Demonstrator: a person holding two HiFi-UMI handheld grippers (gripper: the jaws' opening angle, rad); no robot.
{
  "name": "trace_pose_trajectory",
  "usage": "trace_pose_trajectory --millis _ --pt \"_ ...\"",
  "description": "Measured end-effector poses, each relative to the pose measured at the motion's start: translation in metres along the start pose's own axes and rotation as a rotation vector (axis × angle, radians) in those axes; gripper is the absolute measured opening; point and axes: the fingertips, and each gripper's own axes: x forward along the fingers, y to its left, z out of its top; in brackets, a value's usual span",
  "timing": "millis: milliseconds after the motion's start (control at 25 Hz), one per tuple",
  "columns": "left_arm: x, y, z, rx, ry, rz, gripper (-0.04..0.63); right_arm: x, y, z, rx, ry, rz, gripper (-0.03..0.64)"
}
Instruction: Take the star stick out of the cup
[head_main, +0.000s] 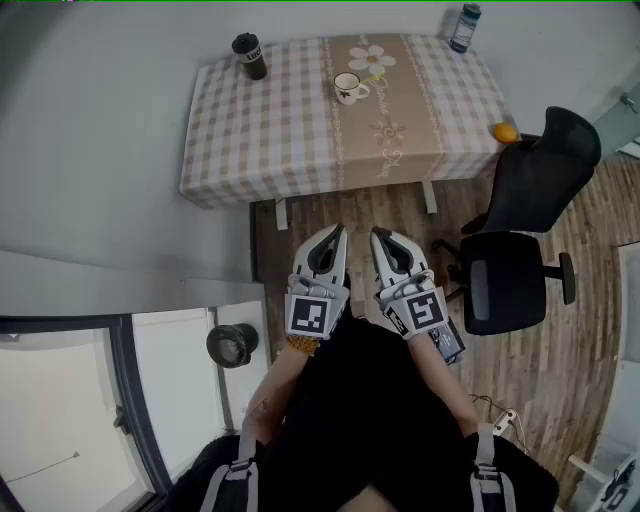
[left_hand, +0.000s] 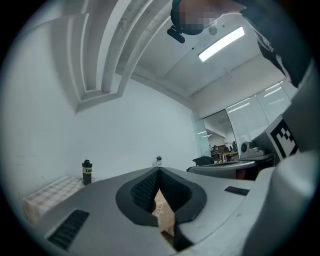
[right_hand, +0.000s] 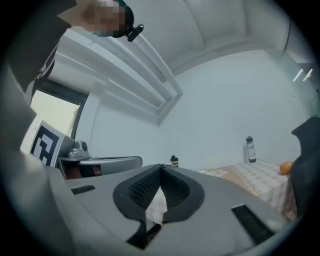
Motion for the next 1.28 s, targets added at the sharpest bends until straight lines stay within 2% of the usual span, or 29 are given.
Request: trace_pose_trajectory --millis 160,600,1280 --pt "0.008 0.004 -0.001 0.0 -0.003 -0.001 0.005 0.008 -0.005 -0.001 0.038 -0.004 -0.006 0.005" --pt "0.037 0.02 -0.011 -0.02 0.008 -0.008 0.005 0.036 -0.025 -0.014 0.06 0.028 -0.016 0.005" --pt "0.119 0.091 -0.023 -0.043 0.033 -0.004 0.005 0.13 -0.072 -0.018 0.076 0.064 -0.014 0.005"
